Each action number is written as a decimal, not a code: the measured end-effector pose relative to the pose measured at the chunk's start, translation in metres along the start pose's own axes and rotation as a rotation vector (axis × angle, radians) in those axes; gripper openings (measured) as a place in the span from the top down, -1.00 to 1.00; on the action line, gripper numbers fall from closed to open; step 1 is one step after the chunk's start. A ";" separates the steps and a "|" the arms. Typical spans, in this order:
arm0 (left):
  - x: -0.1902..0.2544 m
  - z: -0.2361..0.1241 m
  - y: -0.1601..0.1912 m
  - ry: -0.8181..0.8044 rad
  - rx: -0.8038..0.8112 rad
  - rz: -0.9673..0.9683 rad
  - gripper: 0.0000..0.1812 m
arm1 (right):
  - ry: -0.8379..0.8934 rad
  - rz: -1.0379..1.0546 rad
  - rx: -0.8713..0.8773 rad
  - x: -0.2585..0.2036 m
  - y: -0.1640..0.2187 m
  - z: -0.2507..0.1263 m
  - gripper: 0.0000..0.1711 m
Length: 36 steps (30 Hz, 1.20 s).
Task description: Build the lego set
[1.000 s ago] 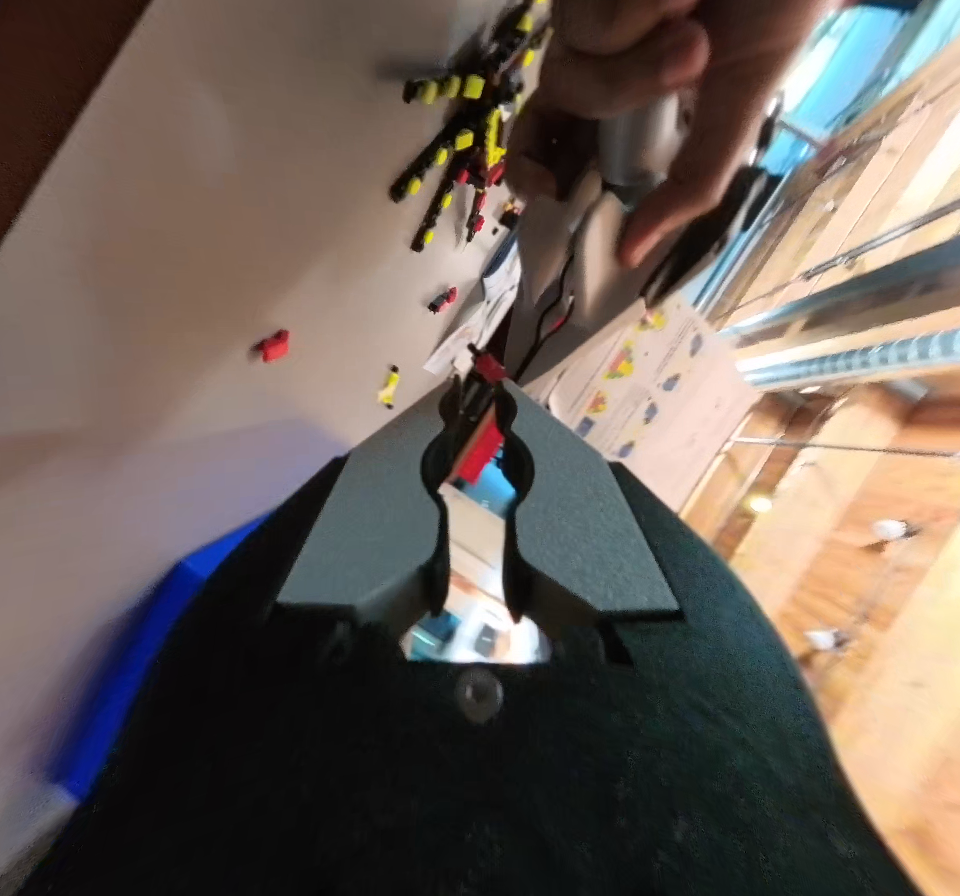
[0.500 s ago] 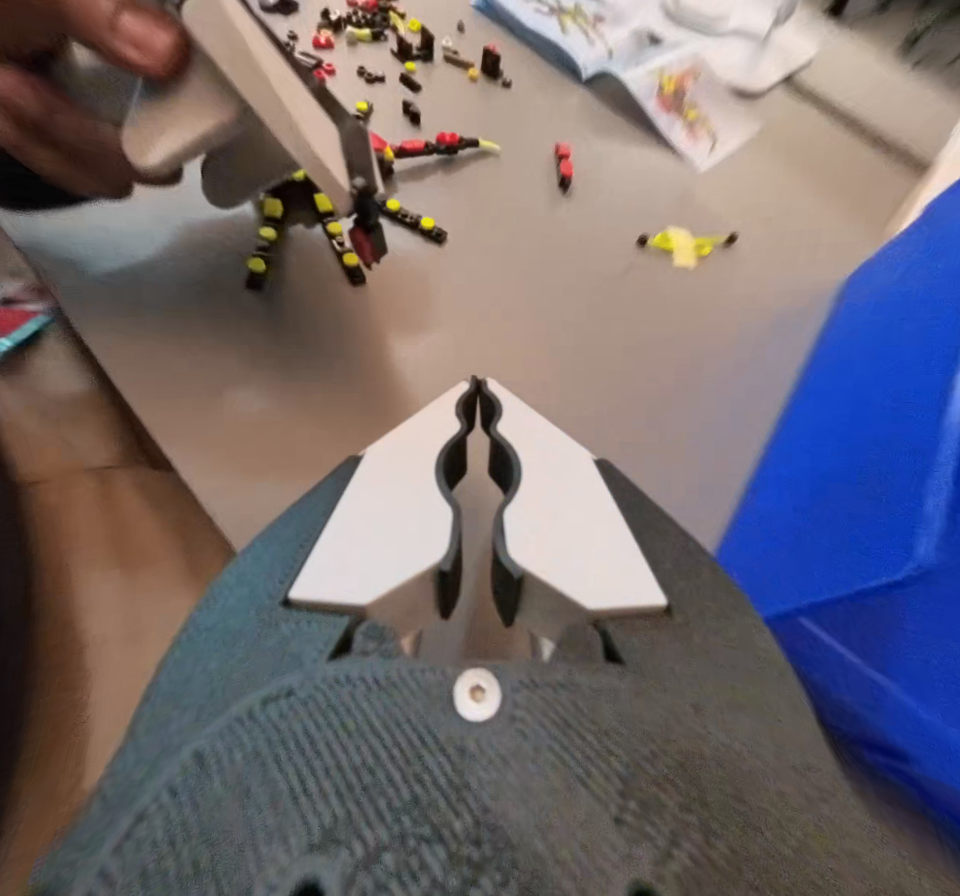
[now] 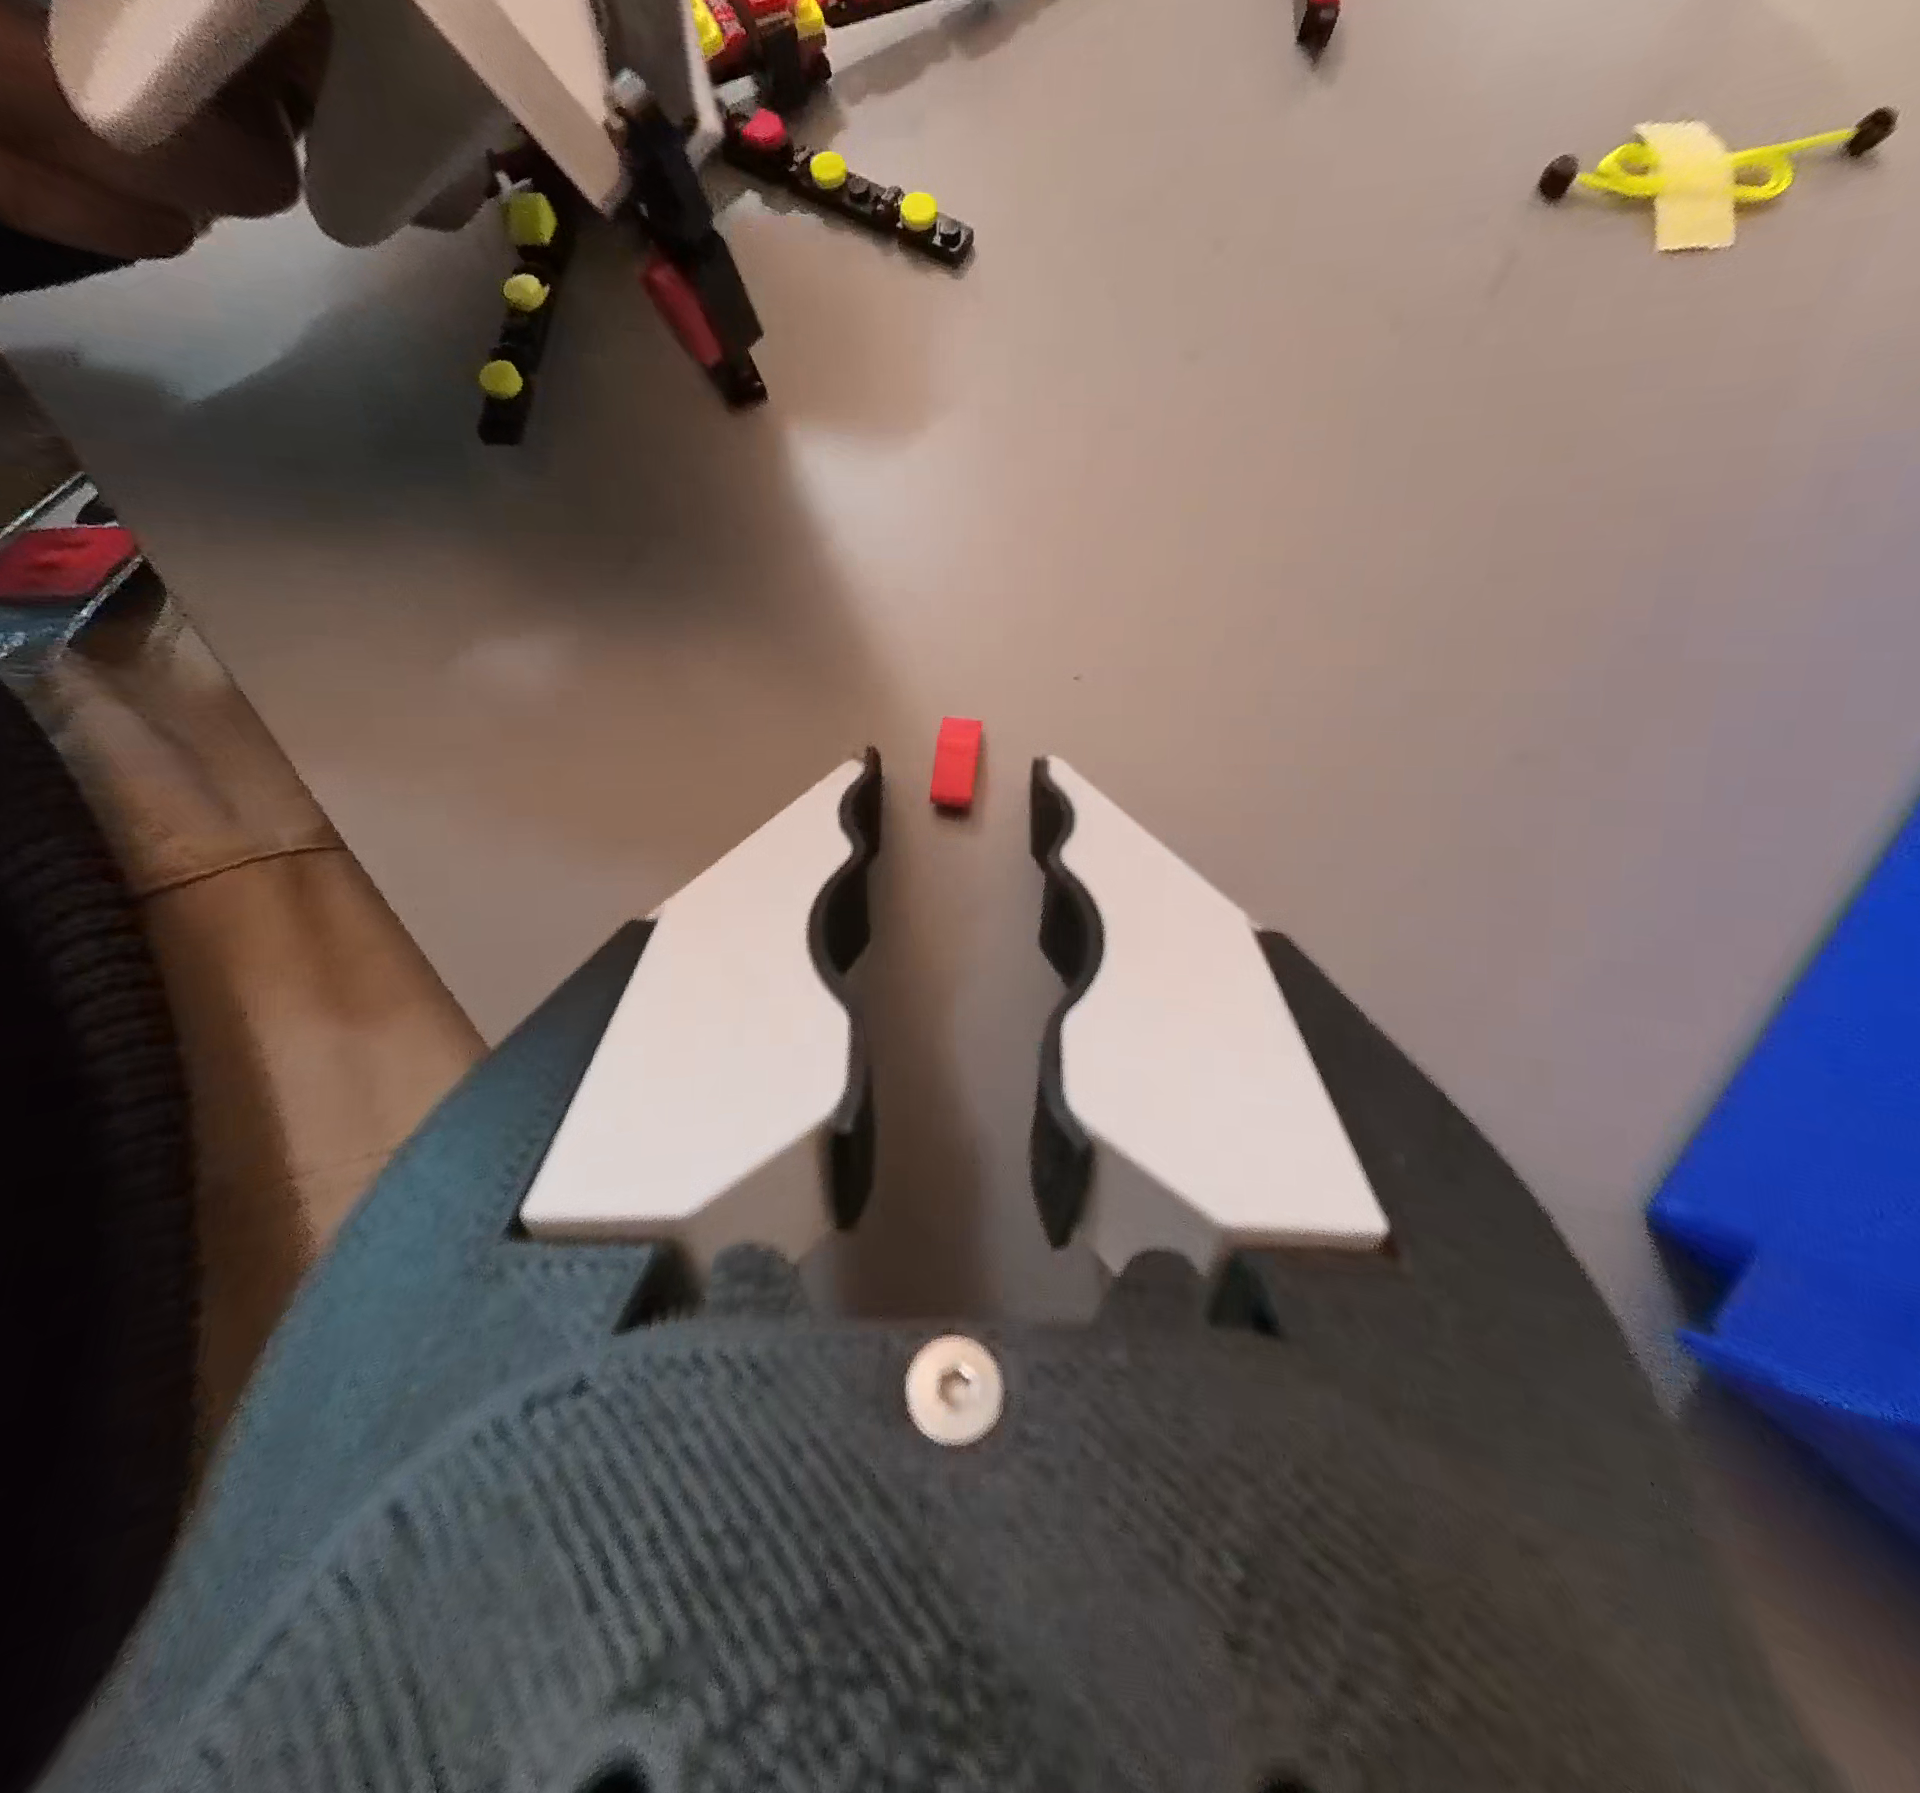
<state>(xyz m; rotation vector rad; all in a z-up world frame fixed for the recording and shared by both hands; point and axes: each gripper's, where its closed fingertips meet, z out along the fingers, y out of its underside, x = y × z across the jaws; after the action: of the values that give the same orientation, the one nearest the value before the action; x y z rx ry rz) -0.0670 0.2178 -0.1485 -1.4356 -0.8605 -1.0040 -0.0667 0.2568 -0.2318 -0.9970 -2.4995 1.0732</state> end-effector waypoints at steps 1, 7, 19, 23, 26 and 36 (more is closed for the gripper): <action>-0.001 0.000 0.000 0.003 0.000 -0.007 1.00 | 0.003 -0.002 -0.005 0.001 0.001 0.001 0.73; -0.003 0.002 0.004 -0.004 -0.029 -0.010 1.00 | -0.031 -0.044 0.058 -0.001 -0.011 -0.003 0.90; -0.016 0.013 0.040 -0.106 -0.261 0.088 1.00 | 0.426 -1.556 0.111 -0.045 -0.034 -0.036 0.94; -0.025 0.015 0.051 -0.189 -0.336 0.179 1.00 | 0.458 -1.733 0.040 -0.056 -0.025 -0.028 0.93; -0.031 0.015 0.056 -0.244 -0.379 0.245 1.00 | 0.481 -1.779 0.016 -0.053 -0.024 -0.030 0.93; -0.035 0.017 0.062 -0.270 -0.412 0.275 1.00 | 0.484 -1.906 -0.051 -0.053 -0.012 -0.023 0.93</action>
<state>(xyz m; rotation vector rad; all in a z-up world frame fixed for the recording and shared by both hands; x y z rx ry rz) -0.0212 0.2291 -0.2040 -2.0152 -0.6404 -0.8166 -0.0230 0.2269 -0.2050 1.0098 -1.7483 0.0401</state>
